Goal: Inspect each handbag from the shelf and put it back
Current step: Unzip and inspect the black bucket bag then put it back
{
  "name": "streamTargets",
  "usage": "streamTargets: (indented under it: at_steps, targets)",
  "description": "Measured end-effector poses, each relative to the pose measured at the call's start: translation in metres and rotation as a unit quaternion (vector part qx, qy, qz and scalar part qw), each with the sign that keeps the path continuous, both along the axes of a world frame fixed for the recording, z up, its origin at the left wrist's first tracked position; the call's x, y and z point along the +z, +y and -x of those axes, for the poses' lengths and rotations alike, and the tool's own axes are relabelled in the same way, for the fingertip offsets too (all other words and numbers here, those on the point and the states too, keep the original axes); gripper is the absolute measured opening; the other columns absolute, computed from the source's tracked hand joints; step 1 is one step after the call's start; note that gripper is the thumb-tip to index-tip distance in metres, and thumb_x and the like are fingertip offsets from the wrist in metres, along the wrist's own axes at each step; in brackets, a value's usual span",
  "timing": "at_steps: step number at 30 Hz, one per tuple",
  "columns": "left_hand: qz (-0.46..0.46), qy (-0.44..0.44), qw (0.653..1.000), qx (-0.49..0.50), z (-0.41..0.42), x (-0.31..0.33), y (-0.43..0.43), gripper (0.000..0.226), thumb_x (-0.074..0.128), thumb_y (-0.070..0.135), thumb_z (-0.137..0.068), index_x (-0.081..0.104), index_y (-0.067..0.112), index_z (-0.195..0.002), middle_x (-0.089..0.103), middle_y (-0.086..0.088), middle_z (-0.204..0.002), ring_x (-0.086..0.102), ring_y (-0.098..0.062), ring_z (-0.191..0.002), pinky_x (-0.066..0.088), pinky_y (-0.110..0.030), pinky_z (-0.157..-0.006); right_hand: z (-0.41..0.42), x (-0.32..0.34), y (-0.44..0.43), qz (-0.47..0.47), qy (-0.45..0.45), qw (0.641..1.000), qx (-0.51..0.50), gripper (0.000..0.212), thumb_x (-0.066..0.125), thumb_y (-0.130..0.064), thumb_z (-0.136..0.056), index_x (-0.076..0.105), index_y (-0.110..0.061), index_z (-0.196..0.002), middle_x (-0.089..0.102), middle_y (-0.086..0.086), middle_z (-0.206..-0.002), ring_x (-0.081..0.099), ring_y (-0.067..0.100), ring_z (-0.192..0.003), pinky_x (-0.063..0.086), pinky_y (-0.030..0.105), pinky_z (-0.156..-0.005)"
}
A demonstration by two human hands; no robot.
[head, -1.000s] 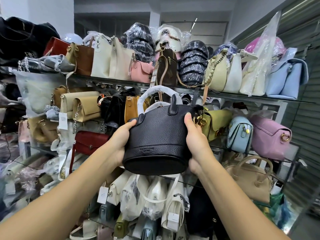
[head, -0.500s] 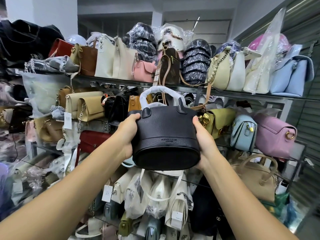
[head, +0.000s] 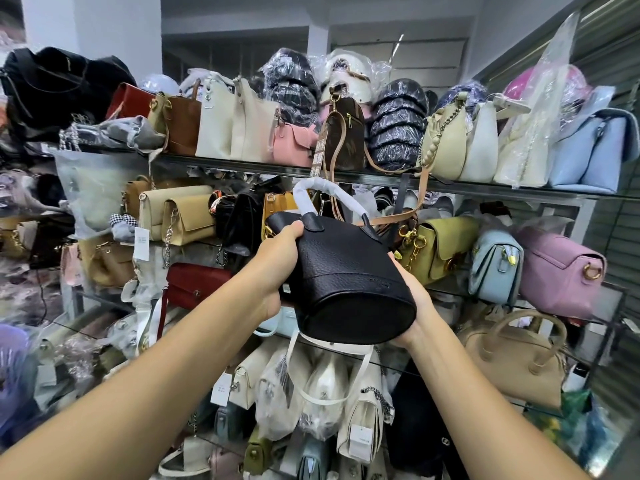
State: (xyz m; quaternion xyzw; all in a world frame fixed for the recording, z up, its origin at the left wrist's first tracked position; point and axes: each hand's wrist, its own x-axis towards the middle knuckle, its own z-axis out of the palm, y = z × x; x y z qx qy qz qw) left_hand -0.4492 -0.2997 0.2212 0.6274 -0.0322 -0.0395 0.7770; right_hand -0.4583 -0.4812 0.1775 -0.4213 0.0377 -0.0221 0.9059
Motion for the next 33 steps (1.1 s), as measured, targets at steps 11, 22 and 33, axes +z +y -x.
streamTargets:
  at_steps: [11,22,33]
  targets:
    - [-0.058,-0.078,0.995,0.018,0.001,0.004,-0.001,0.057,0.052,0.052,-0.099,0.038,0.014,-0.139,0.059,0.004,-0.109,0.062,-0.014,-0.094,0.052,-0.034,-0.073,-0.007,-0.011,0.001,-0.011,-0.043,0.999,0.029,0.066,0.042,-0.062,-0.102,0.083,-0.011,-0.096,0.078,0.01,-0.109,0.077,0.029,-0.091,0.064,0.048,-0.078]
    - [-0.046,-0.105,0.993,-0.033,-0.038,-0.021,0.02,0.044,0.05,0.052,-0.101,0.06,0.021,-0.131,0.071,0.006,-0.123,0.067,-0.012,-0.109,0.051,-0.032,-0.084,-0.014,-0.004,0.012,0.166,-0.097,0.958,-0.211,0.064,0.053,-0.073,-0.091,0.066,-0.025,-0.132,0.073,-0.004,-0.126,0.07,0.021,-0.115,0.051,0.05,-0.107]
    - [-0.1,-0.187,0.971,-0.115,-0.029,-0.039,0.01,0.064,0.049,0.059,-0.098,0.046,0.024,-0.151,0.046,0.011,-0.153,0.044,-0.011,-0.14,0.032,-0.033,-0.116,-0.021,-0.007,0.03,0.262,-0.202,0.868,-0.37,0.023,0.052,-0.061,-0.098,0.065,-0.043,-0.104,0.067,-0.026,-0.113,0.06,-0.002,-0.112,0.042,0.039,-0.114]
